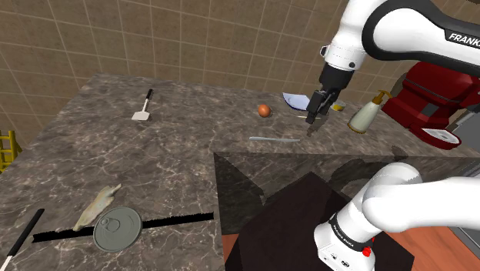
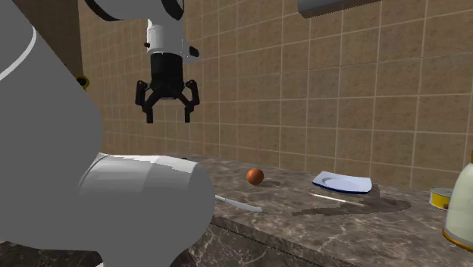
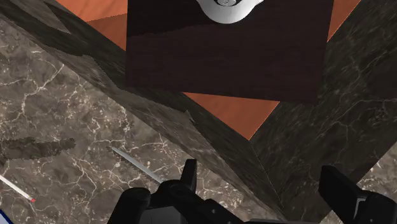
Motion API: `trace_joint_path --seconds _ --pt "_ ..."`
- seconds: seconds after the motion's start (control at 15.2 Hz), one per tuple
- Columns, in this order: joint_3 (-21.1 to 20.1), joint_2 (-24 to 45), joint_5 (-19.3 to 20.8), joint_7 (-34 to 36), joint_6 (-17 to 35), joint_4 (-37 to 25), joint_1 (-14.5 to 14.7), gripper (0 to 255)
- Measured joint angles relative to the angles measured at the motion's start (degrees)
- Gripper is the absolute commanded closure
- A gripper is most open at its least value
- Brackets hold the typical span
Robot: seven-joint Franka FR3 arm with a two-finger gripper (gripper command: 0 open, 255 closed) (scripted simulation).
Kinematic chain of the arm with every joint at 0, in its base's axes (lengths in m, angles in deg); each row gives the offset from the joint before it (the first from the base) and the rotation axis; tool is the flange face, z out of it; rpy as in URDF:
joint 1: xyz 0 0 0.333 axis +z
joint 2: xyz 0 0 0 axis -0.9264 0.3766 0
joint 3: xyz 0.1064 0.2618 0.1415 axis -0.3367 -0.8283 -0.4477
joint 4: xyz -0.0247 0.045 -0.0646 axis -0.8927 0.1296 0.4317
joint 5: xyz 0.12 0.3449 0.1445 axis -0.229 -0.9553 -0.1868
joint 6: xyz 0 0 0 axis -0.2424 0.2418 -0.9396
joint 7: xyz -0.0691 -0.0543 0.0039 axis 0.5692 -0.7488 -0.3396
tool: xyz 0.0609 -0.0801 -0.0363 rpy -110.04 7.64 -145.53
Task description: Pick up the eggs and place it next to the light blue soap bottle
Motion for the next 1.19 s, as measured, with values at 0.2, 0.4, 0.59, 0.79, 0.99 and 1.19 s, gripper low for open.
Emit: trace_joint_path --seconds 0.2,0.4,0.59,0.79,0.99,1.19 --pt "0.2 1.7 0.6 -0.1 1.9 0.2 -0.5 0" --pt "0.7 6.0 2.0 -0.2 6.9 0.6 -1.6 0" --pt "1.6 11.7 3.7 -0.7 12.1 -0.2 -3.0 0" --pt "2.1 17.4 5.2 -0.5 16.7 -1.5 -4.2 0" --pt "2.6 23.1 6.6 -0.1 20.8 -3.4 -5.4 0" --pt "3.1 29.5 8.1 0.4 25.3 -5.7 -6.5 0"
